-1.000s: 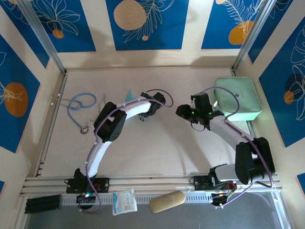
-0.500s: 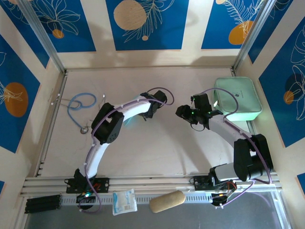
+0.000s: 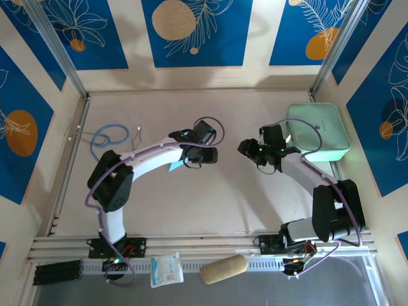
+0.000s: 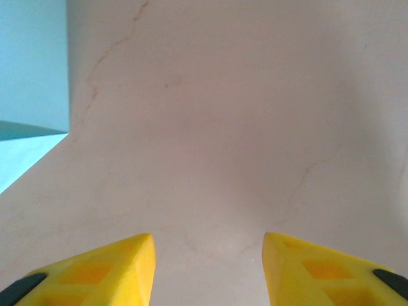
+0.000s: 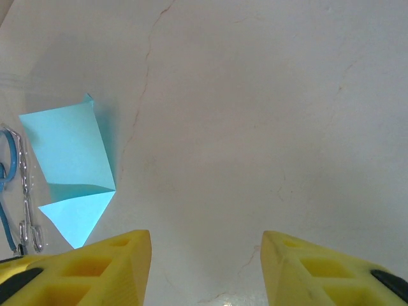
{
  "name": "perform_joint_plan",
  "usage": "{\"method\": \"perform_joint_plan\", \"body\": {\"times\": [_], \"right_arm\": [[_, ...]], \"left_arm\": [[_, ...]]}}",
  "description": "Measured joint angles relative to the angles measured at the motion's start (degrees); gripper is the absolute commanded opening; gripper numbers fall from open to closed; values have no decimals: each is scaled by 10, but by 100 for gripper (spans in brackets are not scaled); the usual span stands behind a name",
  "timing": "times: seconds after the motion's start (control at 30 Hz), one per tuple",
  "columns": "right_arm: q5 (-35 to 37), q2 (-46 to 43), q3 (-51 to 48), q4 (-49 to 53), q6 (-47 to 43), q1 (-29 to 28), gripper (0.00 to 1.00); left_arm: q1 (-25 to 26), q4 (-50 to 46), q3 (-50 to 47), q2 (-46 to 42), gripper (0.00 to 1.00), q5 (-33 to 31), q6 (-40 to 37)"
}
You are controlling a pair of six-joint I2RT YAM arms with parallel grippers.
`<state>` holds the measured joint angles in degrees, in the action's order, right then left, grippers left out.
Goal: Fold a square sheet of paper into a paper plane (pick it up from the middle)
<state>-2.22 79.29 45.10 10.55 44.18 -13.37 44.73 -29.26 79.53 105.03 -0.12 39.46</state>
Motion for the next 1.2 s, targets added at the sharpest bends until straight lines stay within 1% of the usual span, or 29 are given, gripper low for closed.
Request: {"method": "perform_joint_plan", "body": {"times": [0.07,0.17,0.3,0.43,0.57,0.8,0.97,1.1,1.2], "right_arm": [[-7,8,0,-5,2,0,50],[-13,22,0,-7,4,-3,49],[-19,38,3,-7,9,-10,49],[-24,43,10,-7,11,-17,49],[-27,46,17,-7,11,-21,49],[-28,57,22,-7,11,-24,49],[-33,66,26,-7,11,-25,49],[-38,75,28,-6,11,-29,49],[-41,81,28,-7,11,-33,49]], "left_arm": [[-17,11,-31,-27,47,4,2],[-55,28,-75,-49,40,10,2],[-104,45,-111,-40,31,21,1],[-130,57,-116,-23,29,17,-4],[-143,70,-116,-9,28,1,-12],[-154,76,-113,31,23,-19,-26],[-155,76,-110,40,19,-29,-36],[-155,81,-106,45,15,-23,-47],[-154,91,-106,46,13,2,-58]]}}
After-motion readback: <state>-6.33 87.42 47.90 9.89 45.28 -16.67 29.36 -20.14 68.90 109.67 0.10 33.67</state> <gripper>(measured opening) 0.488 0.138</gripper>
